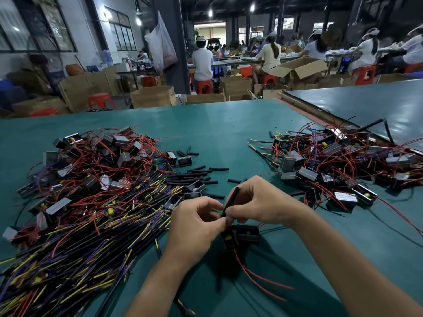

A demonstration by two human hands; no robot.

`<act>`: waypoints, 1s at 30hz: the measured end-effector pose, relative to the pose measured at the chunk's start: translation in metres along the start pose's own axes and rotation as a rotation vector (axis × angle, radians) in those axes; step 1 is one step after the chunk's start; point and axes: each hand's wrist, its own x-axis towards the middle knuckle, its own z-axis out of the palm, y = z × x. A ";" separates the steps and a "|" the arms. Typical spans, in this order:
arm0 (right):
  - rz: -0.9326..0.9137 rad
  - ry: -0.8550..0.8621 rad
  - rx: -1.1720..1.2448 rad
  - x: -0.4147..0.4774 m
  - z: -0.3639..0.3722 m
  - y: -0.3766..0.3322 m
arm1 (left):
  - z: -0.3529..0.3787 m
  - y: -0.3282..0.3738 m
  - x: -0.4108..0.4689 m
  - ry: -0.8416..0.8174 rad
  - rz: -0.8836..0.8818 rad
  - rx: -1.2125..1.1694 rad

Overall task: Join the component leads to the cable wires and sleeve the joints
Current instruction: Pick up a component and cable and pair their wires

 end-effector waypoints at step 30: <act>-0.223 0.411 0.096 -0.001 -0.003 -0.007 | 0.001 -0.006 0.002 -0.017 0.060 0.057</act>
